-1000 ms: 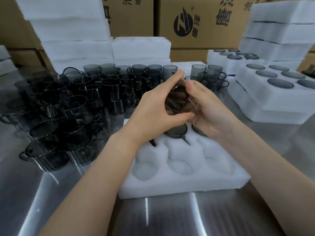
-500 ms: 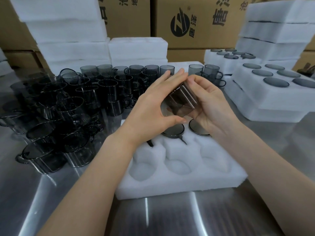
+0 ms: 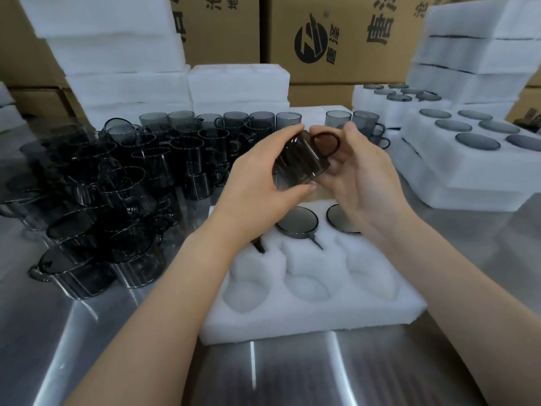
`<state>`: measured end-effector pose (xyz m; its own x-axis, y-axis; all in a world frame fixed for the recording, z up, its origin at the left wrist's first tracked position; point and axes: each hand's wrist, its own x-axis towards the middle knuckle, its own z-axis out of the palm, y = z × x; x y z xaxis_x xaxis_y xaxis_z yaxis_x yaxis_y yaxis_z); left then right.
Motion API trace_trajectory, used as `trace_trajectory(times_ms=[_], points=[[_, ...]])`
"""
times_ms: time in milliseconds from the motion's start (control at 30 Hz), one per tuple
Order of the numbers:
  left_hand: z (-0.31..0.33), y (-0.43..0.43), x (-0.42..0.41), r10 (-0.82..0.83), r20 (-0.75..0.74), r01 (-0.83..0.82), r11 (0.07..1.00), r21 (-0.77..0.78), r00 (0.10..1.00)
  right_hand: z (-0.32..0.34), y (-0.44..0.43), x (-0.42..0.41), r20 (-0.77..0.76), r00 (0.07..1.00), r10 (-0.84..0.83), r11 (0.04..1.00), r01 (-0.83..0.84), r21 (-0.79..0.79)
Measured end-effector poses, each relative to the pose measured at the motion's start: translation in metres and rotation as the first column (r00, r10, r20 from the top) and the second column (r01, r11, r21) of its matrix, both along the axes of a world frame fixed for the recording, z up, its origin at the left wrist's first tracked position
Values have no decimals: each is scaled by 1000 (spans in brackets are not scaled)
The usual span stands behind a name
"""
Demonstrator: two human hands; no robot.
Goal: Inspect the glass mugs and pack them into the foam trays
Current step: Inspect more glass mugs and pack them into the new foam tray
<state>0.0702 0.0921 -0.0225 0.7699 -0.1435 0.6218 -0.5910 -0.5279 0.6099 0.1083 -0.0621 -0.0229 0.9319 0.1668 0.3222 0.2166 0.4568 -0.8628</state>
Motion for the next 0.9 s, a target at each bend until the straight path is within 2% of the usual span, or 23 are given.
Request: trace_trajectory(times_ms=[167, 433, 567, 633, 900], points=[[-3, 8, 5, -180, -47, 170, 972, -165, 983, 0, -7, 9, -60, 974, 217, 976, -218, -8], [-6, 12, 9, -270, -134, 248, 955, -161, 953, 0, -24, 11, -54, 905, 421, 893, -424, -150], [-6, 11, 10, -275, -174, 244, 952, -183, 946, 3, -22, 9, -16, 965, 260, 926, -254, -280], [-6, 11, 10, -289, -166, 255, 946, -199, 943, 3, -22, 9, 25, 973, 229, 935, -212, -283], [-8, 12, 11, -393, -130, 331, 879, -344, 910, 3, -27, 9, 92, 932, 350, 920, -324, -221]])
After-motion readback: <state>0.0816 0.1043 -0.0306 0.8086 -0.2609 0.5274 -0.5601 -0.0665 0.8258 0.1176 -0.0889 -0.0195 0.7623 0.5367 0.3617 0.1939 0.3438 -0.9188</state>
